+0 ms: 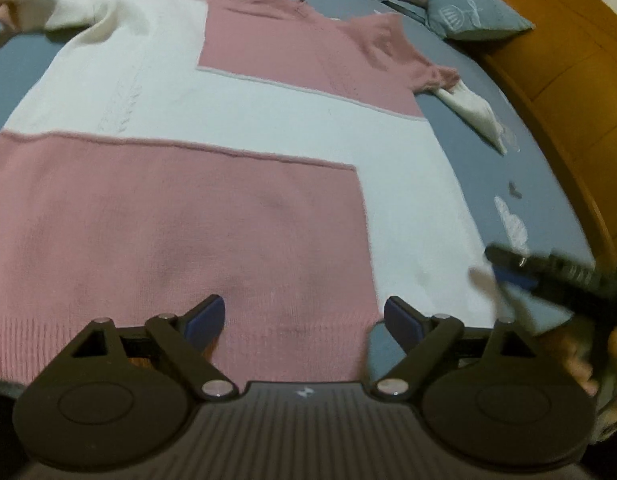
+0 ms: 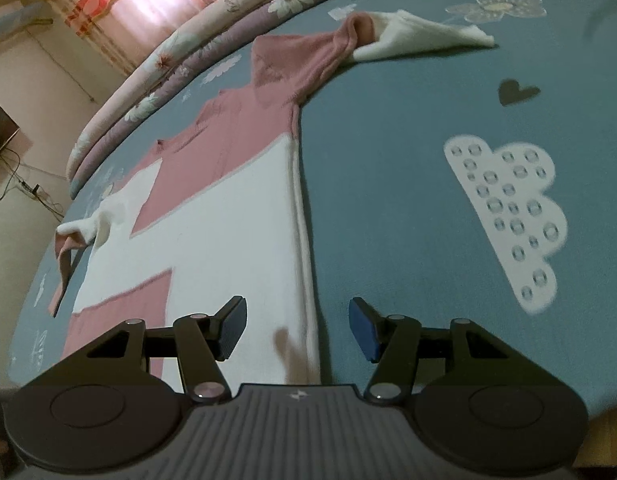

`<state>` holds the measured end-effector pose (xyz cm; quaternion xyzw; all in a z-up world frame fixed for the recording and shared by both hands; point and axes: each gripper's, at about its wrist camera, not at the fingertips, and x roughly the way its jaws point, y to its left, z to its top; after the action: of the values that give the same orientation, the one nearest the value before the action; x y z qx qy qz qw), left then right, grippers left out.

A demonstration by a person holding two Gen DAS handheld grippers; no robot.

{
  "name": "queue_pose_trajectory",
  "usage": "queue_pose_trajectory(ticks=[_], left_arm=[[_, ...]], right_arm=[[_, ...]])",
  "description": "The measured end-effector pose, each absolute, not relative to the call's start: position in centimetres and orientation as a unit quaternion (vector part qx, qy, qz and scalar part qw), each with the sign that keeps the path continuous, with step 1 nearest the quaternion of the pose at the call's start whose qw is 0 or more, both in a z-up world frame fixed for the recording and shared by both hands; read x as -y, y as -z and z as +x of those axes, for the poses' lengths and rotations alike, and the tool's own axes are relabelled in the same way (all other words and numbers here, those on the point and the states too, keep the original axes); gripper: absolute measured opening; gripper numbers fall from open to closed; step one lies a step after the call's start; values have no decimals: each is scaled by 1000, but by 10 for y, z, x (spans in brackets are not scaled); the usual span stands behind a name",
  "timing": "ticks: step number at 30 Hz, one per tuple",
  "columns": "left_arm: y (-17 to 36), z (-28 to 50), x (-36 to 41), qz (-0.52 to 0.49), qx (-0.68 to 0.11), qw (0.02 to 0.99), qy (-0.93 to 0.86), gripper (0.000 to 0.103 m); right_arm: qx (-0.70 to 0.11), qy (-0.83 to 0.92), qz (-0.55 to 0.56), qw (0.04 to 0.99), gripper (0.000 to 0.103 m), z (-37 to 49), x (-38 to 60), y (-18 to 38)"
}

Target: Fold clothes

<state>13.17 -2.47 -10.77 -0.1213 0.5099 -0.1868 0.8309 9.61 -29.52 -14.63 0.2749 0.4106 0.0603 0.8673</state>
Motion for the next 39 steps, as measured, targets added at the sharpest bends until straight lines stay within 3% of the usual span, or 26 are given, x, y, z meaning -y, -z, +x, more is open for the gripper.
queue_pose_trajectory(ticks=[5, 14, 18, 26, 39], left_arm=[[98, 122, 35, -138, -484, 830, 243, 87], [110, 120, 47, -172, -525, 783, 286, 88], [95, 116, 54, -154, -480, 817, 281, 88], [107, 116, 77, -136, -525, 775, 324, 94], [45, 173, 79, -71, -472, 841, 254, 94]], right_arm=[[-405, -61, 269, 871, 62, 86, 290, 146], [-404, -64, 265, 873, 66, 94, 288, 147], [-404, -67, 263, 873, 70, 94, 287, 147], [-406, -72, 251, 876, 74, 96, 284, 145], [-399, -60, 241, 883, 88, 104, 280, 142]])
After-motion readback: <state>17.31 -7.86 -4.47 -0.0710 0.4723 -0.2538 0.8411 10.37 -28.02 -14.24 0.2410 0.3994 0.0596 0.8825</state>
